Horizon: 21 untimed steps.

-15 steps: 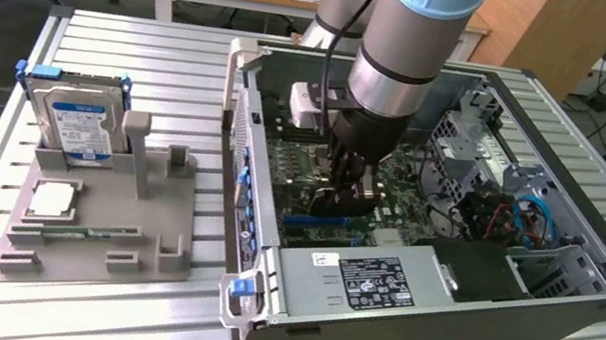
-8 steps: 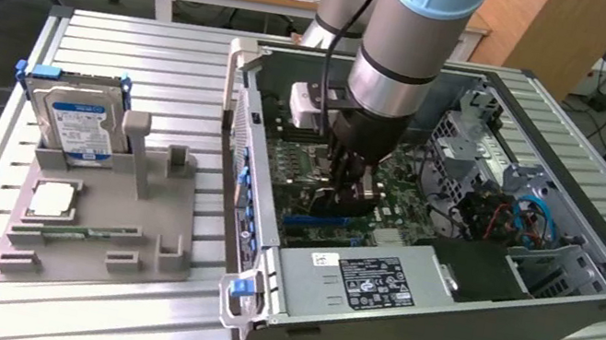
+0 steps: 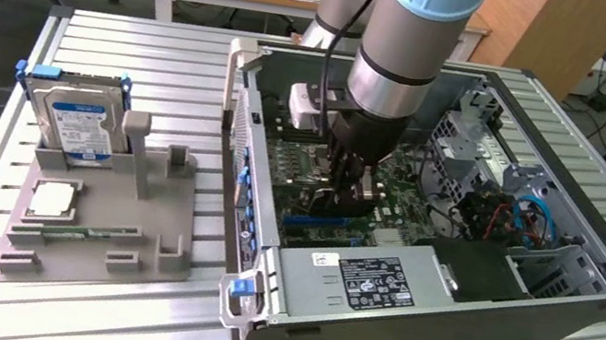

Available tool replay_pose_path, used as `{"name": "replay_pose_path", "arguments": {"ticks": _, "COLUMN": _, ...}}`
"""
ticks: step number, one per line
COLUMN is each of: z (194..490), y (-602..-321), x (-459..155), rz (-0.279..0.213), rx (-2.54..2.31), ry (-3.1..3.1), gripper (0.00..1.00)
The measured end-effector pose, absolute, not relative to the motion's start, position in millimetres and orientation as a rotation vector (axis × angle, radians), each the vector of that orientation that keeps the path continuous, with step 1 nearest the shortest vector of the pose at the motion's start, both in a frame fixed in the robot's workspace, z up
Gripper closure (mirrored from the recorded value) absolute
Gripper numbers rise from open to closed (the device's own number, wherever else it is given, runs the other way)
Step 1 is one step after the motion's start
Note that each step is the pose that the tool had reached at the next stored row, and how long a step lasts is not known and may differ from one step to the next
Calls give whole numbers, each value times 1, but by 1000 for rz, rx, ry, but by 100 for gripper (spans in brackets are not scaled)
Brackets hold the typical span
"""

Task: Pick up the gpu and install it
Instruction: 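Insert the gpu into the slot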

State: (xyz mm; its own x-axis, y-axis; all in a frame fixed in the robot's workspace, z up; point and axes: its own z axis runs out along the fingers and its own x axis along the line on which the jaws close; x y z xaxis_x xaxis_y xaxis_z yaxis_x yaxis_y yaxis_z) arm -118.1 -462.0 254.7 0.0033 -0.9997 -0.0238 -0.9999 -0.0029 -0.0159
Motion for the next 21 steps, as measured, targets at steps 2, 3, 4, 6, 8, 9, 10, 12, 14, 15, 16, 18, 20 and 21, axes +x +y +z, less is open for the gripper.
{"name": "replay_pose_path", "arguments": {"ticks": 2, "z": 255, "y": -462, "x": -118, "rz": 9, "rx": -2205, "ry": 2198, "gripper": 74}}
{"name": "replay_pose_path", "arguments": {"ticks": 3, "z": 255, "y": -462, "x": -118, "rz": 9, "rx": -2205, "ry": 2198, "gripper": 74}}
{"name": "replay_pose_path", "arguments": {"ticks": 4, "z": 255, "y": -462, "x": -118, "rz": 9, "rx": -2205, "ry": 2198, "gripper": 74}}
{"name": "replay_pose_path", "arguments": {"ticks": 6, "z": 254, "y": -462, "x": -118, "rz": 9, "rx": -2205, "ry": 2198, "gripper": 74}}
{"name": "replay_pose_path", "arguments": {"ticks": 8, "z": 254, "y": -462, "x": -118, "rz": 9, "rx": -2205, "ry": 2198, "gripper": 74}}
{"name": "replay_pose_path", "arguments": {"ticks": 9, "z": 254, "y": -462, "x": -118, "rz": 9, "rx": -2205, "ry": 2198, "gripper": 74}}
{"name": "replay_pose_path", "arguments": {"ticks": 10, "z": 254, "y": -462, "x": -118, "rz": 9, "rx": -2205, "ry": 2198, "gripper": 74}}
{"name": "replay_pose_path", "arguments": {"ticks": 12, "z": 254, "y": -462, "x": -118, "rz": 9, "rx": -2205, "ry": 2198, "gripper": 74}}
{"name": "replay_pose_path", "arguments": {"ticks": 14, "z": 254, "y": -462, "x": -118, "rz": 9, "rx": -2205, "ry": 2198, "gripper": 74}}
{"name": "replay_pose_path", "arguments": {"ticks": 15, "z": 254, "y": -462, "x": -118, "rz": 9, "rx": -2205, "ry": 2198, "gripper": 74}}
{"name": "replay_pose_path", "arguments": {"ticks": 16, "z": 254, "y": -462, "x": -118, "rz": 9, "rx": -2205, "ry": 2198, "gripper": 74}}
{"name": "replay_pose_path", "arguments": {"ticks": 18, "z": 254, "y": -462, "x": -118, "rz": 9, "rx": -2205, "ry": 2198, "gripper": 74}}
{"name": "replay_pose_path", "arguments": {"ticks": 20, "z": 254, "y": -462, "x": -118, "rz": 9, "rx": -2205, "ry": 2198, "gripper": 74}}
{"name": "replay_pose_path", "arguments": {"ticks": 21, "z": 254, "y": -462, "x": -118, "rz": 9, "rx": -2205, "ry": 2198, "gripper": 74}}
